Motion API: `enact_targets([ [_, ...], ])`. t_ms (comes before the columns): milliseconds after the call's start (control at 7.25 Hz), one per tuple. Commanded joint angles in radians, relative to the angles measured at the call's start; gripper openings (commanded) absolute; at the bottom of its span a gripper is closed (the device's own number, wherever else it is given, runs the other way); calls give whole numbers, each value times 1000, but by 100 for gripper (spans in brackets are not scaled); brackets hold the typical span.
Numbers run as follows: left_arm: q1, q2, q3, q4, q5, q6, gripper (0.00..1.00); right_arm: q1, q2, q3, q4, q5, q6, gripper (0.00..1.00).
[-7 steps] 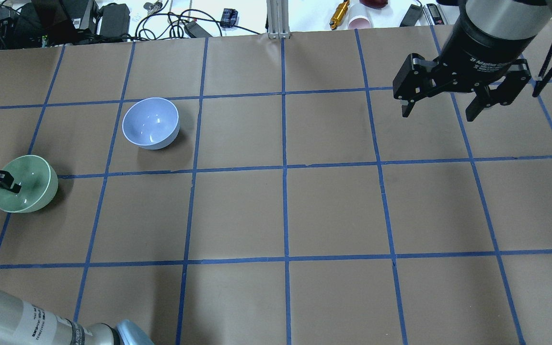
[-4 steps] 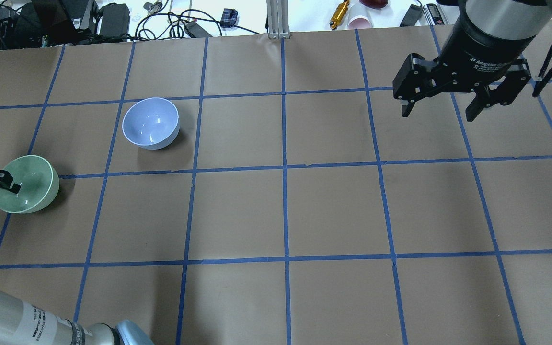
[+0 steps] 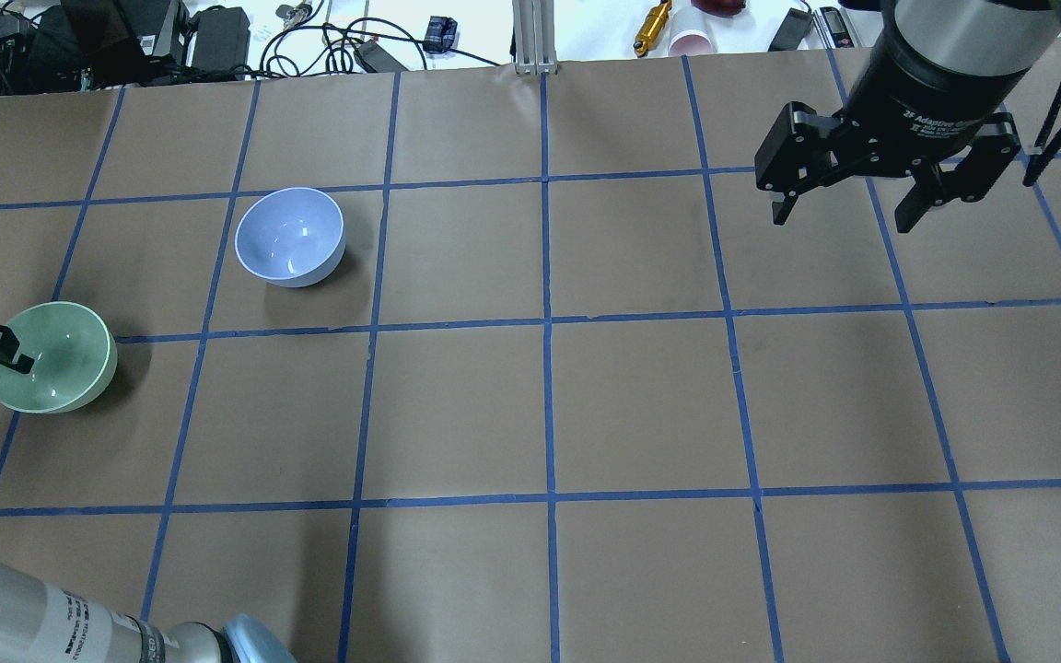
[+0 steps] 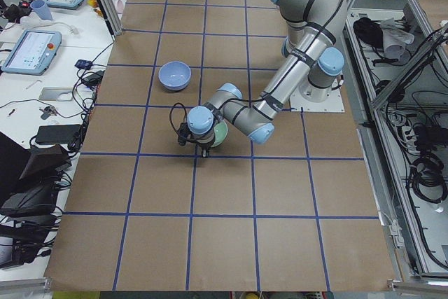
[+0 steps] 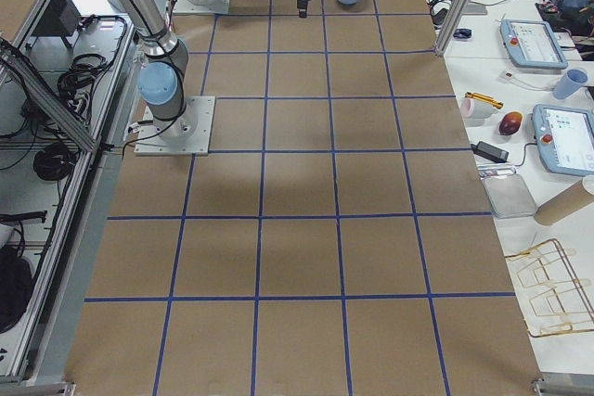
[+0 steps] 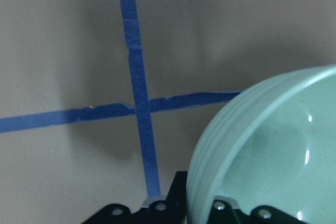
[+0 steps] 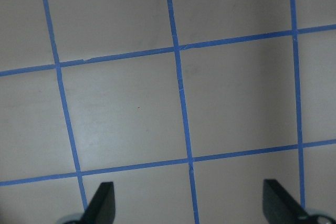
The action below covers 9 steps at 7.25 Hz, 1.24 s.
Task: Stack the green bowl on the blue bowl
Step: 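Lower the left gripper onto the green bowl rim and close it, then lift the green bowl with the left gripper over the blue bowl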
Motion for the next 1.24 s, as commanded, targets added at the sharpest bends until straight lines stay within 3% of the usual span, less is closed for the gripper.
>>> enact_targets([
  [0,-16,42,32,-115,-5,-70,0,0,0,1,0,0,0,100],
  [276,-69,67,54,-164,-9,-169,0,0,0,-1,0,0,0,100],
  [690,-281,67,149,-252,-18,-465,0,0,0,-1,0,0,0,100],
  [1103,-388,64,190,-339,-232,-582,0,0,0,1,1,0,0,100],
])
